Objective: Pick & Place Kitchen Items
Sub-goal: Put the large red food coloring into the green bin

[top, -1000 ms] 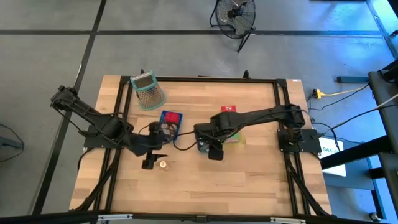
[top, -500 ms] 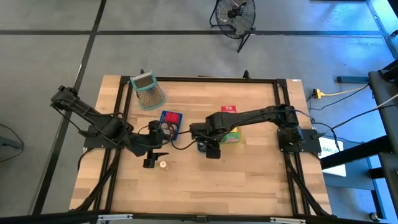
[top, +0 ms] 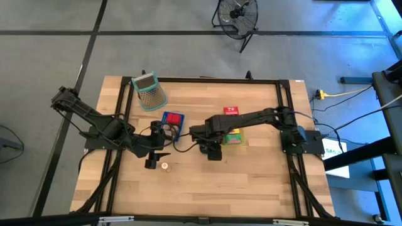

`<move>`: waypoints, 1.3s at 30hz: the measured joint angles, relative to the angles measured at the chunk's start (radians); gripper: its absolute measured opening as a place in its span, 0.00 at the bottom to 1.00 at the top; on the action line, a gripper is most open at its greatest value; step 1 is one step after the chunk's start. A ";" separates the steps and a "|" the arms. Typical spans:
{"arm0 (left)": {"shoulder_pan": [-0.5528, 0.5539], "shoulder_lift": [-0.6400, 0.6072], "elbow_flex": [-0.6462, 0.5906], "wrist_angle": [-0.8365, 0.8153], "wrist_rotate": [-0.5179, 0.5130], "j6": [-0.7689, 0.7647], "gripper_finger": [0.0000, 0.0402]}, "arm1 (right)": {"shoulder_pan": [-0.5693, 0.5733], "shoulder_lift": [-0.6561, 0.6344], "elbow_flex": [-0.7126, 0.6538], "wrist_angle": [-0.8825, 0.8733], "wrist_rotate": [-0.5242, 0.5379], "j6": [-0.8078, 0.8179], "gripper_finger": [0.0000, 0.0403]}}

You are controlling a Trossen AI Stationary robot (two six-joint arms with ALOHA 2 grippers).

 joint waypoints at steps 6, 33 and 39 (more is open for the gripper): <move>0.000 0.000 0.000 0.000 0.000 -0.022 0.63 | -0.015 0.004 0.000 0.005 0.001 -0.021 0.37; -0.001 0.000 0.000 0.000 0.000 -0.069 0.63 | -0.059 0.032 0.001 -0.043 0.002 0.008 0.37; -0.001 0.000 -0.013 0.011 0.000 -0.069 0.63 | -0.061 0.055 0.000 -0.035 0.022 -0.022 0.37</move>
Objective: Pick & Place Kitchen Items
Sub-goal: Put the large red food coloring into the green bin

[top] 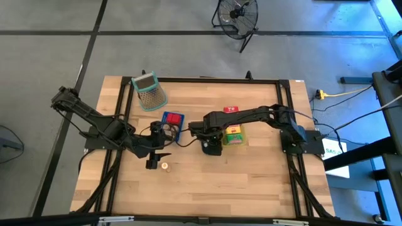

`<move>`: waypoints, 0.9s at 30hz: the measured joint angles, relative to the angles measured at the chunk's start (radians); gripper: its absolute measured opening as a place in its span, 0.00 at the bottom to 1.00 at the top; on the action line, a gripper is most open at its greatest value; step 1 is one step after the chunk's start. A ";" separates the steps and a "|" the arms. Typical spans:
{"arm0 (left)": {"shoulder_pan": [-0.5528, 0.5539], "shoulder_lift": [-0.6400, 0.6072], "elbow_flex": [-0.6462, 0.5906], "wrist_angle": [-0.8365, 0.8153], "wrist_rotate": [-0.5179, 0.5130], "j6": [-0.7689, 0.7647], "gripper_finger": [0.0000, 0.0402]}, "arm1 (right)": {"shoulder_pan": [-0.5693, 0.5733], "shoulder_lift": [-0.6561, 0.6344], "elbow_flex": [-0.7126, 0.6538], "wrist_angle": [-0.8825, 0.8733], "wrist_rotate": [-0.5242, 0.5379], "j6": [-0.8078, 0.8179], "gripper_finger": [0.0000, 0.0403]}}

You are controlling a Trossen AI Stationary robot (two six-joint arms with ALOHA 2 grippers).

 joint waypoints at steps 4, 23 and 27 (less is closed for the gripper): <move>0.000 0.000 -0.034 0.031 0.004 0.005 0.63 | 0.000 0.000 0.000 0.014 0.005 -0.010 0.37; 0.000 0.000 -0.049 0.042 0.001 0.027 0.63 | -0.021 0.000 0.000 0.021 0.035 0.001 0.41; 0.000 0.000 -0.049 0.042 0.002 0.027 0.63 | -0.021 0.000 0.000 0.021 0.034 0.001 0.42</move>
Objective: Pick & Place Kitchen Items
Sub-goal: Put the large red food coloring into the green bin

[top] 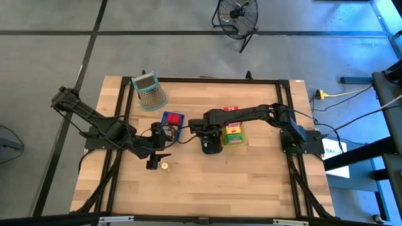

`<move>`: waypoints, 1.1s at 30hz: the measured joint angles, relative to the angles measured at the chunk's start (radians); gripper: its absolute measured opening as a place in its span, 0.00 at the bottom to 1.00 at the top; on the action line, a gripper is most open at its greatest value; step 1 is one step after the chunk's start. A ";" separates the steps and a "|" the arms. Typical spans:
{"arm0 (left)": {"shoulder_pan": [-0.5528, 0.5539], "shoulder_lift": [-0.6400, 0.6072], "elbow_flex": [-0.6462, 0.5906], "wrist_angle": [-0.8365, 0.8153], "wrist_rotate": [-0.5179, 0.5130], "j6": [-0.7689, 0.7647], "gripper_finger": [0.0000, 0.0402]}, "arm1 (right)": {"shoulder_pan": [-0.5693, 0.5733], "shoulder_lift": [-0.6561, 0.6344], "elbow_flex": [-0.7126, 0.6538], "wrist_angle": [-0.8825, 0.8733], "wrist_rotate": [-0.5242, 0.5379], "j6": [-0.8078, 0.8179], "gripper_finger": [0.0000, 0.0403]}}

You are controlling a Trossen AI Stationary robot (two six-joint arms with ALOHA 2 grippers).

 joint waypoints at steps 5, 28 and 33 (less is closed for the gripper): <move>0.000 0.000 0.000 0.000 0.001 0.000 0.63 | 0.003 0.000 0.000 0.000 0.000 0.000 0.42; 0.000 0.000 0.000 0.000 0.001 0.000 0.63 | 0.008 0.000 0.000 0.018 0.023 0.000 0.50; 0.000 0.000 0.000 0.000 0.001 0.000 0.63 | 0.009 0.000 0.000 0.018 0.030 0.000 0.61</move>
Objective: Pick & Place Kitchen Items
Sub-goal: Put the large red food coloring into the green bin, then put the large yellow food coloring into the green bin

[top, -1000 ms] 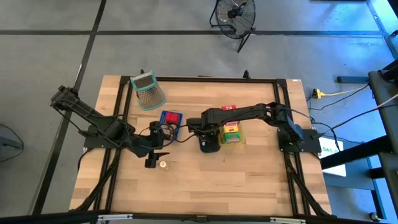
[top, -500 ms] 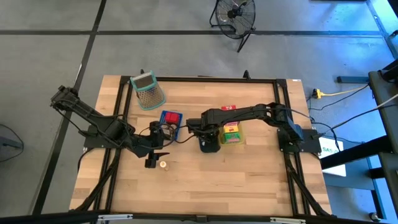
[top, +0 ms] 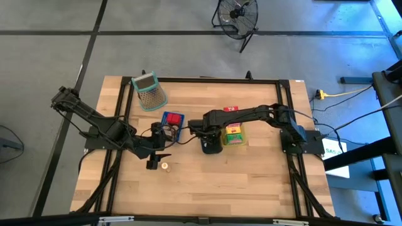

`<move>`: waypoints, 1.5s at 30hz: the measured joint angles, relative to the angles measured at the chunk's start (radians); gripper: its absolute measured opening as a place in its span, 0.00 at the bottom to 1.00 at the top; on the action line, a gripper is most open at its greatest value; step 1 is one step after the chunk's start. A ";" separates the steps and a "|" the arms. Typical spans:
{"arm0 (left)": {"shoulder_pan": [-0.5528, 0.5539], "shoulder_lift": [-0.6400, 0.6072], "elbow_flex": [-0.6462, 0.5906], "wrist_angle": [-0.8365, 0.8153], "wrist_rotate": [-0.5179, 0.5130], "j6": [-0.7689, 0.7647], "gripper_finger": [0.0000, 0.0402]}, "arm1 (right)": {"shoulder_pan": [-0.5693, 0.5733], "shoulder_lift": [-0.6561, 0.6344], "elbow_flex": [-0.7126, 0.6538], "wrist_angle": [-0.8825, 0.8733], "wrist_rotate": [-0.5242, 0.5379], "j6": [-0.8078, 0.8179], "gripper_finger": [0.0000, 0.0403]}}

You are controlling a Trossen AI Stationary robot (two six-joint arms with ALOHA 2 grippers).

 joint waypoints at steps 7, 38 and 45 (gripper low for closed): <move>0.000 0.000 0.000 0.000 0.000 0.000 0.63 | 0.000 0.000 0.000 0.000 -0.011 0.000 0.67; 0.000 0.000 0.000 0.001 -0.001 -0.002 0.63 | 0.040 0.000 0.223 -0.114 -0.014 -0.025 0.67; 0.000 -0.003 0.007 0.024 0.060 -0.018 0.63 | 0.078 0.003 0.367 -0.202 -0.011 -0.026 0.67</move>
